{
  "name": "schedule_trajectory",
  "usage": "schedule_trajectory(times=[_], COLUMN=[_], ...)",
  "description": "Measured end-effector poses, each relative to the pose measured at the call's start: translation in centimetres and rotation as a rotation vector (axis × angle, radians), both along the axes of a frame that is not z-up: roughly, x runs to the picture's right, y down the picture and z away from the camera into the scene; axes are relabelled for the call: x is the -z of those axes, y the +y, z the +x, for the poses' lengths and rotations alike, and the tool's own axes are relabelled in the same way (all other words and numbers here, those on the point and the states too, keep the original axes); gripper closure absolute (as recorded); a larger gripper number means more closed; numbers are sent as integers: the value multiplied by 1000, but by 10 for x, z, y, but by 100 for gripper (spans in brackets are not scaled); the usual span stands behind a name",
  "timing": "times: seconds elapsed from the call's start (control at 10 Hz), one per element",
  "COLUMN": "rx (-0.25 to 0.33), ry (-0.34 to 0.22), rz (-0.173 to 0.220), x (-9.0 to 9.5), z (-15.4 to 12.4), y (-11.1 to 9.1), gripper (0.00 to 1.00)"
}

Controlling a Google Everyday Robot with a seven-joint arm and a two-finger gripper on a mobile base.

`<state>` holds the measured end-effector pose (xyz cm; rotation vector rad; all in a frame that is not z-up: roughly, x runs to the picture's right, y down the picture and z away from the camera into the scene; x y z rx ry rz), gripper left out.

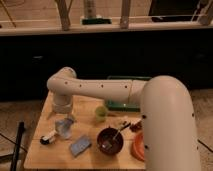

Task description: Place towel in paper cup

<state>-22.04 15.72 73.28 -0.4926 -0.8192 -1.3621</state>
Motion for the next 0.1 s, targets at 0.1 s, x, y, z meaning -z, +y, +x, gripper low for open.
schedule_trajectory(times=[0.1], rx=[0], ry=[0], rz=[0], x=[0], z=[0], y=[0], gripper=[20])
